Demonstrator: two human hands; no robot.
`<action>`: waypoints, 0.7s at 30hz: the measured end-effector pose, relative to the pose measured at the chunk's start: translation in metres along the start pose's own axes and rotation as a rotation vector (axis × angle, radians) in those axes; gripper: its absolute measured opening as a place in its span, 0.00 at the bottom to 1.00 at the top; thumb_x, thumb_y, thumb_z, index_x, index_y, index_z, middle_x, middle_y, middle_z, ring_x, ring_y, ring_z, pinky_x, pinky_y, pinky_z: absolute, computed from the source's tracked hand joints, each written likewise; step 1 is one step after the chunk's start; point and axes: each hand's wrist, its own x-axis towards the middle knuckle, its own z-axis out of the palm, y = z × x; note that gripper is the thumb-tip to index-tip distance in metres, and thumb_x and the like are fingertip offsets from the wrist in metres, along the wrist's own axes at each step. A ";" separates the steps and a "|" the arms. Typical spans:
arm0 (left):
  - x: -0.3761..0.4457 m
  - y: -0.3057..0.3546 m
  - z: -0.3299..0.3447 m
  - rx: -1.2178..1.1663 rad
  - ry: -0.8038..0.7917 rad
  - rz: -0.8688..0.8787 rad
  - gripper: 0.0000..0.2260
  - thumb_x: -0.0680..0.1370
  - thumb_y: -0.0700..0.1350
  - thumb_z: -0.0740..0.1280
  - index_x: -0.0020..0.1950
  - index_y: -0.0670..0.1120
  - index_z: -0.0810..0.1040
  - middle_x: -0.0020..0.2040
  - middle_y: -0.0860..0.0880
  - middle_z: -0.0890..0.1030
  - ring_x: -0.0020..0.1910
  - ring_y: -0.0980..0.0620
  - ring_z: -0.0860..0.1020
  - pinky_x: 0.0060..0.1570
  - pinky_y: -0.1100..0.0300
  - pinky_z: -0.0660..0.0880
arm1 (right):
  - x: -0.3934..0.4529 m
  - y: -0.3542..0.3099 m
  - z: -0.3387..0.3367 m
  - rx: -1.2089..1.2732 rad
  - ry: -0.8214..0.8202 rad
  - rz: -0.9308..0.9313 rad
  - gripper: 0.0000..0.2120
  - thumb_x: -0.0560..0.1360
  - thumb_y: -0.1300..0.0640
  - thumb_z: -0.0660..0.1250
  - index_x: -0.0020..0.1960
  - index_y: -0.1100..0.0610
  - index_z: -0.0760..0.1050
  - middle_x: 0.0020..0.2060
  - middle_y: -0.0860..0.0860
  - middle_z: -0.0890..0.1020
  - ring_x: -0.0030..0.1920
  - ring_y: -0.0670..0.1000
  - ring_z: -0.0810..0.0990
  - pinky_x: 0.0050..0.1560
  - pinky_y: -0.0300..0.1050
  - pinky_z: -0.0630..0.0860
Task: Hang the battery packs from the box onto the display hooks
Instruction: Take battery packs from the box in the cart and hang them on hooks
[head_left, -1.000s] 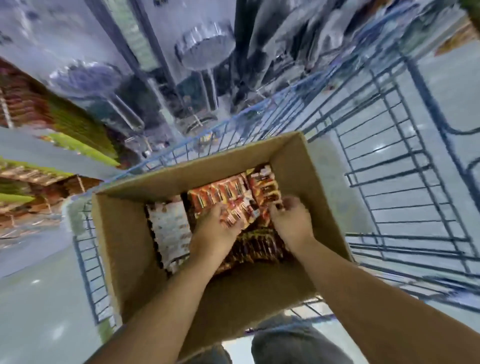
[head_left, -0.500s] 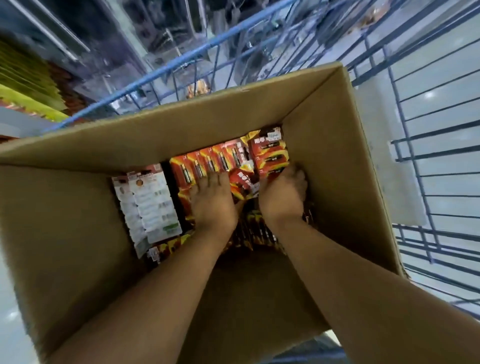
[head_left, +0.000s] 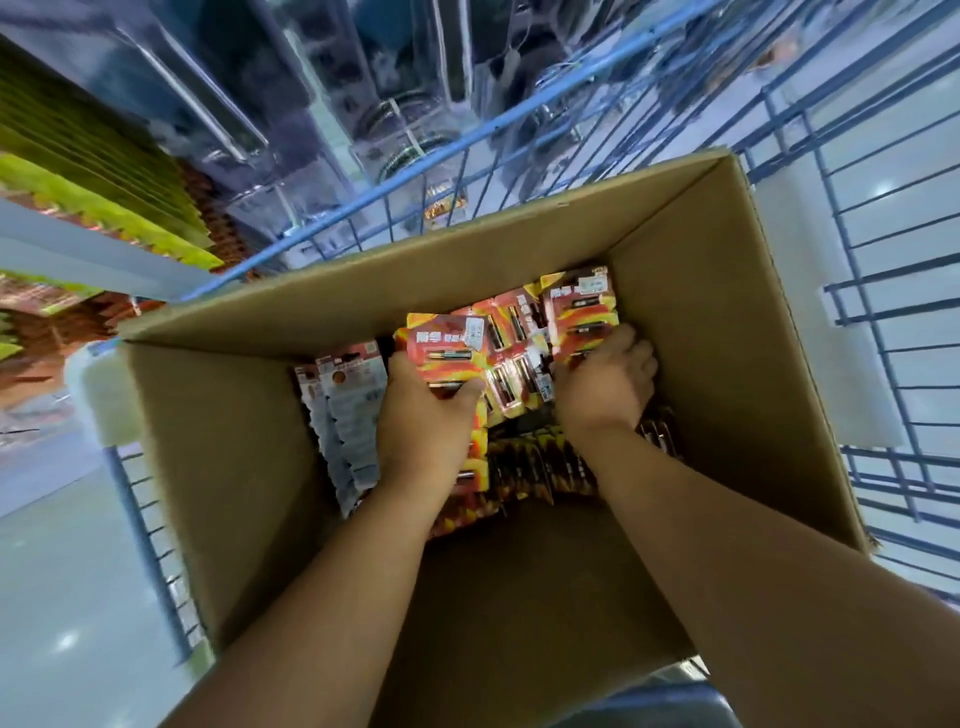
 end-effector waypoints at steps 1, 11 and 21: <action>-0.001 0.000 -0.003 -0.068 -0.035 -0.024 0.18 0.77 0.52 0.76 0.60 0.56 0.71 0.54 0.58 0.80 0.58 0.50 0.81 0.55 0.54 0.76 | 0.001 0.001 0.000 0.048 0.004 -0.001 0.36 0.77 0.48 0.74 0.75 0.62 0.60 0.71 0.62 0.69 0.71 0.62 0.69 0.68 0.56 0.70; -0.022 0.008 -0.045 -0.321 -0.237 -0.074 0.11 0.83 0.49 0.69 0.63 0.59 0.74 0.56 0.58 0.82 0.56 0.53 0.82 0.57 0.49 0.81 | -0.002 0.000 -0.046 0.680 -0.436 0.152 0.19 0.77 0.50 0.75 0.67 0.51 0.78 0.60 0.52 0.83 0.61 0.58 0.82 0.65 0.60 0.78; -0.086 0.038 -0.168 -0.511 -0.249 0.140 0.12 0.82 0.44 0.71 0.66 0.49 0.78 0.54 0.45 0.87 0.46 0.46 0.88 0.41 0.51 0.82 | -0.139 -0.009 -0.176 1.175 -0.596 -0.042 0.17 0.78 0.53 0.75 0.66 0.50 0.79 0.53 0.54 0.88 0.53 0.58 0.88 0.58 0.64 0.83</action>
